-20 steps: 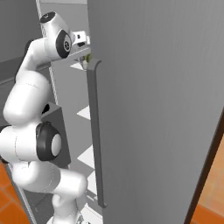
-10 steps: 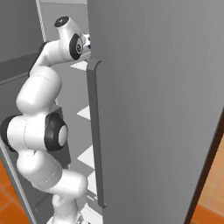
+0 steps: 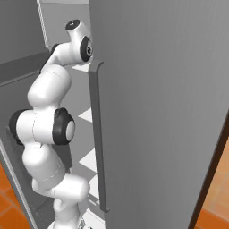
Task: Take the meat container that has the steak and place it on the second highest rack of the freezer. Then take the vegetable container that has the corn and lime and place it on the highest rack of the freezer.
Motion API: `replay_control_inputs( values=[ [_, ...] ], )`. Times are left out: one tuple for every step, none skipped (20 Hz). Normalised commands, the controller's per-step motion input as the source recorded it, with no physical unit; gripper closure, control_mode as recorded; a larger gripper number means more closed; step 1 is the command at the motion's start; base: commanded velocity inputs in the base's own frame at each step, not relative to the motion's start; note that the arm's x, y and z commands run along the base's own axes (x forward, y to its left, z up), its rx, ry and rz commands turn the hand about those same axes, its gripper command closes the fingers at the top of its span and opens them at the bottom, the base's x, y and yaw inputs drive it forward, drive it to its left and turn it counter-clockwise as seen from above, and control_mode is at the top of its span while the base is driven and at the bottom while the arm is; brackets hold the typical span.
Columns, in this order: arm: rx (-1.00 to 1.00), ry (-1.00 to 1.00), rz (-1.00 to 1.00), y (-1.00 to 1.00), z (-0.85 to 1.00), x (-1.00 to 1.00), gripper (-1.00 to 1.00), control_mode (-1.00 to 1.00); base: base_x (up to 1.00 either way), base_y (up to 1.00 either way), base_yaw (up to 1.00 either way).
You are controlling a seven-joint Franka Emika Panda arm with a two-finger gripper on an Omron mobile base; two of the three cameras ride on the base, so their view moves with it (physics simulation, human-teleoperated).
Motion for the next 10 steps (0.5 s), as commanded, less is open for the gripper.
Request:
replay_control_inputs(
  values=[
    [0.00,0.00,0.00,-0.09,-0.13,0.30,-1.00,-1.00,0.00,0.00,0.00],
    [0.00,0.00,0.00,0.00,-0.11,0.21,-1.00,-1.00,0.00,0.00,0.00],
    [0.00,0.00,0.00,-0.09,-0.16,0.21,-1.00,-1.00,0.00,0.00,0.00],
    [0.00,-0.04,0.00,-0.09,-0.11,0.19,-1.00,-1.00,0.00,0.00,0.00],
    [0.00,-0.04,0.00,-0.01,-0.09,0.19,-1.00,-1.00,0.00,0.00,0.00],
    [0.00,-0.07,0.00,0.00,-0.02,0.10,-1.00,-1.00,0.00,0.00,0.00],
    [0.00,-0.09,0.00,0.00,0.00,0.01,-1.00,-1.00,0.00,0.00,0.00],
    [0.00,-0.09,0.00,0.00,0.00,0.00,-1.00,-1.00,0.00,0.00,0.00],
    [0.00,-0.11,0.00,0.00,0.00,-0.14,-1.00,-1.00,0.00,0.00,0.00],
    [0.00,-0.13,0.00,0.00,0.04,-0.35,-1.00,-1.00,0.00,0.00,0.00]
  ],
)
